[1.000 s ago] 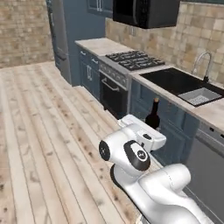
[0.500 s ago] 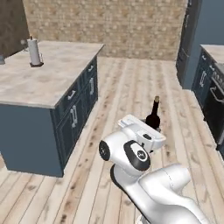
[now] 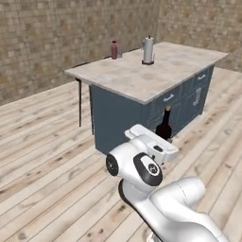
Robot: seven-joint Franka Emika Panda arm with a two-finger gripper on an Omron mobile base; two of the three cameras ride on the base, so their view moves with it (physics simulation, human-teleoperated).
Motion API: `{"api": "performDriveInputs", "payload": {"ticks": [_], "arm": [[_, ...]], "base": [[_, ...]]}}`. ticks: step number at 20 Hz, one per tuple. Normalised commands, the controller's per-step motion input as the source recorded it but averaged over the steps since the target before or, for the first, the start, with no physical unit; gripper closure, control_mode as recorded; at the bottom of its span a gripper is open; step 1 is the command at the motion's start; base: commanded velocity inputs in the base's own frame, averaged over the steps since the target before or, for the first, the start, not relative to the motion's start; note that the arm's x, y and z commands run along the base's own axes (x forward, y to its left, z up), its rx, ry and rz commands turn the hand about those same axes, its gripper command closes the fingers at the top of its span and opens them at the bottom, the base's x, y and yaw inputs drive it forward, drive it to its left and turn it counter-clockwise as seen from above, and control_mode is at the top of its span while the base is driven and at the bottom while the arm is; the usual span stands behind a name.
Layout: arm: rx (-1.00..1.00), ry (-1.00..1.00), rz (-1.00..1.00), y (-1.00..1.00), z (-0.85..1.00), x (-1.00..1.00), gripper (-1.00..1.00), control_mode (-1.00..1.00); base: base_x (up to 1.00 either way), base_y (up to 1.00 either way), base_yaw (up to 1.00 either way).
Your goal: There is a wine glass and glass cup on the dining counter. Place the wine bottle next to the wine glass and the juice bottle next to the glass cup.
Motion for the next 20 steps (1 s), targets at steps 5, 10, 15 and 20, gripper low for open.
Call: {"api": "performDriveInputs", "payload": {"ticks": [5, 10, 15, 20], "arm": [[0.00, 0.00, 0.00, 0.00, 0.00, 0.00, 1.00, 1.00], [0.00, 0.00, 0.00, 0.00, 0.00, 0.00, 1.00, 1.00], [0.00, 0.00, 0.00, 0.00, 0.00, 0.00, 1.00, 1.00], [0.00, 0.00, 0.00, 0.00, 0.00, 0.00, 1.00, 1.00]], "base": [[0.60, 0.37, 0.37], [0.82, 0.34, 0.22], [0.94, 0.24, 0.12], [0.94, 0.22, 0.13]]}}
